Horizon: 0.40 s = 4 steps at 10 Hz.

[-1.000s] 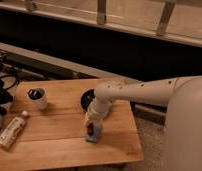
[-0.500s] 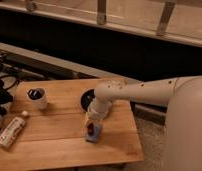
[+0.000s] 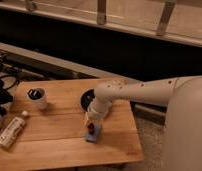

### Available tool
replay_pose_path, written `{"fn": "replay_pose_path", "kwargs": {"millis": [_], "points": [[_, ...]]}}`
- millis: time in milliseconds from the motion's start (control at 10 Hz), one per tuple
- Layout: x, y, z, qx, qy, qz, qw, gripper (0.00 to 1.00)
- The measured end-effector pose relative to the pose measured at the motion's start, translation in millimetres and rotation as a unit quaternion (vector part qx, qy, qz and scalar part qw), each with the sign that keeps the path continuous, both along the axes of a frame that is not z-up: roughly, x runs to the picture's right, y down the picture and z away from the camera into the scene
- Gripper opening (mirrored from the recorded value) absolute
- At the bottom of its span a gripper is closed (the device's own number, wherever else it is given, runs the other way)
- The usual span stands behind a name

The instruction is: Place the pepper on the white sponge

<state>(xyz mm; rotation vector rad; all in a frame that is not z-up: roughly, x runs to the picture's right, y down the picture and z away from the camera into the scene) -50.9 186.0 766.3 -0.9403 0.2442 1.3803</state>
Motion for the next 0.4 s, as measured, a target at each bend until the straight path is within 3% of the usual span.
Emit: {"fn": "replay_pose_path", "kwargs": {"millis": [300, 400], "points": [[0.0, -0.1, 0.0, 0.0, -0.001, -0.002, 1.0, 0.56], [-0.1, -0.7, 0.2, 0.001, -0.001, -0.001, 1.0, 0.61]]}}
